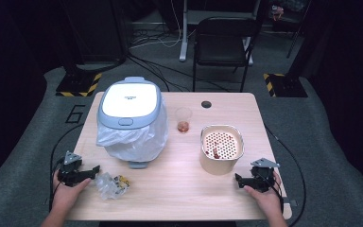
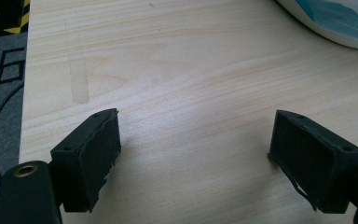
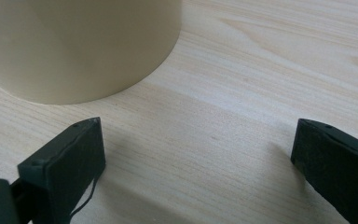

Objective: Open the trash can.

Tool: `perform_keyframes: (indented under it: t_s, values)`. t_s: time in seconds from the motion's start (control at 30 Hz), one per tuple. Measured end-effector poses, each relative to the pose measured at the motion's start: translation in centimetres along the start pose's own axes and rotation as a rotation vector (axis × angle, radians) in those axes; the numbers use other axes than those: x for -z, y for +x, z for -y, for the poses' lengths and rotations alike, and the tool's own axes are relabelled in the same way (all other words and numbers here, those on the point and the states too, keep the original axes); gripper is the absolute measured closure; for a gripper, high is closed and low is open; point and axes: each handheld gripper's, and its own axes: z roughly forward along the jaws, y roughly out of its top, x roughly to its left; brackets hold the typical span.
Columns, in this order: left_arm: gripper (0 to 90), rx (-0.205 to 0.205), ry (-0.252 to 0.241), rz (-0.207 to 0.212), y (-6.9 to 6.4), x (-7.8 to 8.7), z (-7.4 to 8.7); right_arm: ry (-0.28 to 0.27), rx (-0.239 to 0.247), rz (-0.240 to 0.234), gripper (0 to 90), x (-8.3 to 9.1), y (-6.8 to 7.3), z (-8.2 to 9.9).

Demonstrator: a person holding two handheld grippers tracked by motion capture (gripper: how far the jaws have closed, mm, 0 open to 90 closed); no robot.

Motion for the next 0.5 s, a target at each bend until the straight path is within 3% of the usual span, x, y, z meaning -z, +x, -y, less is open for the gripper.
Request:
perform_keyframes:
  t_s: [0.2, 0.37, 0.43, 0.5]
  values:
    - [17.1, -0.019, 0.011, -0.002, 0.17, 0.18, 0.02, 0.0, 0.0, -0.001, 2.0, 0.0, -0.01, -0.01]
    - [17.3, 0.0, -0.003, -0.002, 0.05, 0.11, 0.06, 0.0, 0.0, 0.0, 2.0, -0.01, 0.01, -0.01]
    - [17.4, -0.022, 0.013, -0.004, 0.15, 0.26, 0.06, 0.0, -0.001, 0.001, 2.1, 0.0, 0.01, -0.01]
    - [17.5, 0.001, -0.002, -0.001, 0.04, 0.18, 0.1, -0.001, -0.004, 0.002, 2.4, 0.02, 0.04, 0.0]
